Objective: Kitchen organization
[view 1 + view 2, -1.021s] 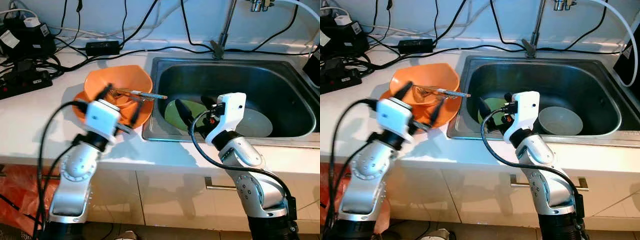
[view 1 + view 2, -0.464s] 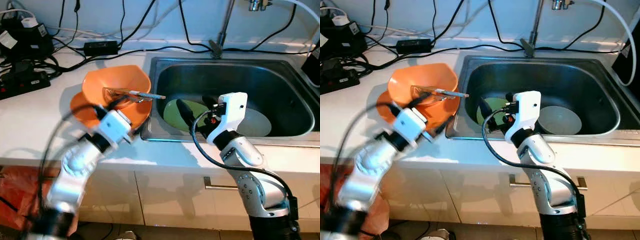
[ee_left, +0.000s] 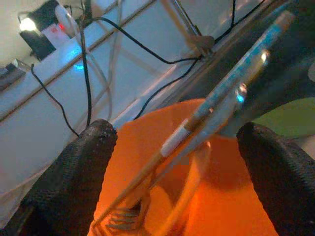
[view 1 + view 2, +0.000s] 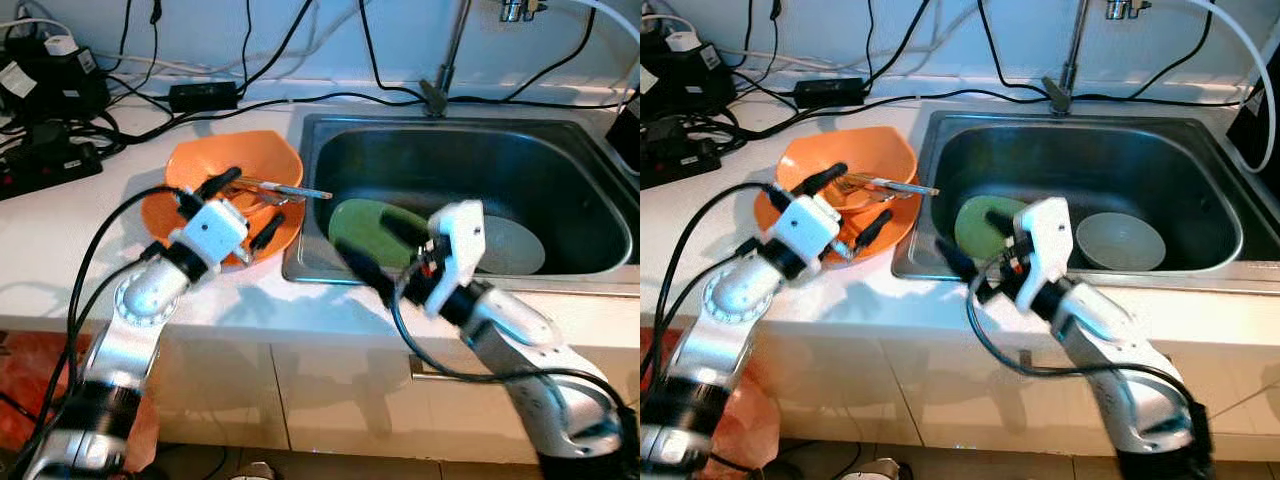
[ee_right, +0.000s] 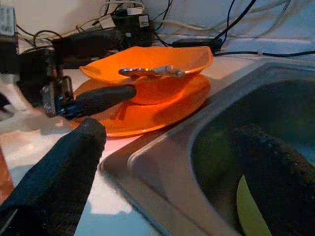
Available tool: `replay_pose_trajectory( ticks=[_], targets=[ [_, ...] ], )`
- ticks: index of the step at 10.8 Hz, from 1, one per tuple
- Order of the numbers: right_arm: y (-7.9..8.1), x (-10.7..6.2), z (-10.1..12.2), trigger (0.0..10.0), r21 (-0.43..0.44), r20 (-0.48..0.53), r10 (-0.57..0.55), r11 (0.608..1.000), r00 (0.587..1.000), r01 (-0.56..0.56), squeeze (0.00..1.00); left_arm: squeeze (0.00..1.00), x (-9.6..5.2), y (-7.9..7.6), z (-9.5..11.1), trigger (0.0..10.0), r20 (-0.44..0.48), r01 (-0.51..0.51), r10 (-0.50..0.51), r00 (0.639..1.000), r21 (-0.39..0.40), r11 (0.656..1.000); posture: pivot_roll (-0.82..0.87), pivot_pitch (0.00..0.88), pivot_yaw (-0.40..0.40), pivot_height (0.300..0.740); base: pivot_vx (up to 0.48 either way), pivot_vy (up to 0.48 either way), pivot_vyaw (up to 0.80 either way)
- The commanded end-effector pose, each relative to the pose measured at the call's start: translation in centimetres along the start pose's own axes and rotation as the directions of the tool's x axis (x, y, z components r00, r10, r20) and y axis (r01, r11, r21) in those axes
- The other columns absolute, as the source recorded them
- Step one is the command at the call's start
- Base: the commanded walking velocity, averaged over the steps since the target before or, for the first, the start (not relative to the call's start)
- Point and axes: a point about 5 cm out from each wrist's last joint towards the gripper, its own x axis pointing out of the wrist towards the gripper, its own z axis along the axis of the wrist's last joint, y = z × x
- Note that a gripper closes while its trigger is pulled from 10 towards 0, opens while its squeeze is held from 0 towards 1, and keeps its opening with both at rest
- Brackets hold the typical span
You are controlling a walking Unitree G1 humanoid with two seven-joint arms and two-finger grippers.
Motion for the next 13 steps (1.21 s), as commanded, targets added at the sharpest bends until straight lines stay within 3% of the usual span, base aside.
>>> replay_pose_trajectory(
  ticks=[1, 4, 5, 7, 8, 9, 10, 11, 12, 13],
  targets=[
    [0.4, 0.0, 0.3, 10.0, -0.006, 0.000, 0.026, 1.000, 1.000, -0.026, 0.00, 0.00, 0.3, 0.1, 0.1, 10.0, 0.012, 0.022, -0.022, 1.000, 0.019, 1.000, 0.08, 0.048, 0.046, 0.740, 0.000, 0.000, 0.00],
    [0.6, -0.1, 0.4, 10.0, -0.012, -0.004, 0.037, 0.999, 0.999, -0.037, 0.00, 0.00, 0.9, -0.7, -0.2, 10.0, 0.014, 0.090, -0.090, 0.996, -0.010, 0.996, 0.07, 0.048, 0.053, 0.740, 0.000, 0.000, 0.00],
    [0.6, -0.2, 0.5, 10.0, -0.014, -0.002, 0.031, 0.999, 1.000, -0.031, 0.00, 0.00, 1.0, -1.3, 0.1, 0.0, 0.048, 0.142, -0.141, 0.989, -0.011, 0.990, 0.07, 0.051, 0.063, 0.740, 0.000, 0.000, 0.00],
    [0.6, -0.4, 0.4, 10.0, -0.013, -0.004, 0.022, 1.000, 1.000, -0.022, 0.00, 0.00, 1.0, -1.7, 0.4, 0.0, 0.077, 0.162, -0.162, 0.984, 0.003, 0.987, 0.06, 0.053, 0.066, 0.740, 0.000, 0.000, 0.00],
    [0.7, -0.4, 0.3, 10.0, -0.011, -0.005, 0.020, 1.000, 1.000, -0.020, 0.00, 0.00, 0.8, -1.6, -0.1, 9.0, 0.048, 0.158, -0.158, 0.986, 0.008, 0.987, 0.07, 0.057, 0.063, 0.740, 0.000, 0.000, 0.00],
    [0.7, -0.4, 0.3, 10.0, -0.011, -0.005, 0.021, 1.000, 1.000, -0.021, 0.00, 0.00, 0.7, -1.6, -0.1, 9.0, 0.047, 0.165, -0.165, 0.985, 0.012, 0.986, 0.07, 0.057, 0.063, 0.740, 0.000, 0.000, 0.00],
    [0.7, -0.3, 0.3, 10.0, -0.012, -0.006, 0.019, 1.000, 1.000, -0.019, 0.00, 0.00, 0.7, -1.4, 0.0, 3.3, 0.053, 0.164, -0.164, 0.985, 0.012, 0.986, 0.07, 0.059, 0.064, 0.740, 0.000, 0.000, 0.00],
    [0.7, -0.3, 0.3, 10.0, -0.012, -0.006, 0.018, 1.000, 1.000, -0.018, 0.00, 0.00, 0.7, -1.3, 0.0, 3.3, 0.051, 0.165, -0.165, 0.985, 0.018, 0.986, 0.07, 0.059, 0.064, 0.740, 0.000, 0.000, 0.00],
    [0.7, -0.3, 0.3, 10.0, -0.010, -0.006, 0.018, 1.000, 1.000, -0.018, 0.00, 0.00, 0.5, -1.1, -0.2, 10.0, 0.037, 0.153, -0.154, 0.987, 0.028, 0.988, 0.07, 0.059, 0.067, 0.740, 0.000, 0.000, 0.00],
    [0.7, -0.3, 0.2, 10.0, -0.009, -0.005, 0.018, 1.000, 1.000, -0.018, 0.00, 0.00, 0.3, -0.7, -0.6, 10.0, 0.019, 0.142, -0.143, 0.990, 0.040, 0.989, 0.07, 0.060, 0.067, 0.740, 0.000, 0.000, 0.00]
  ],
)
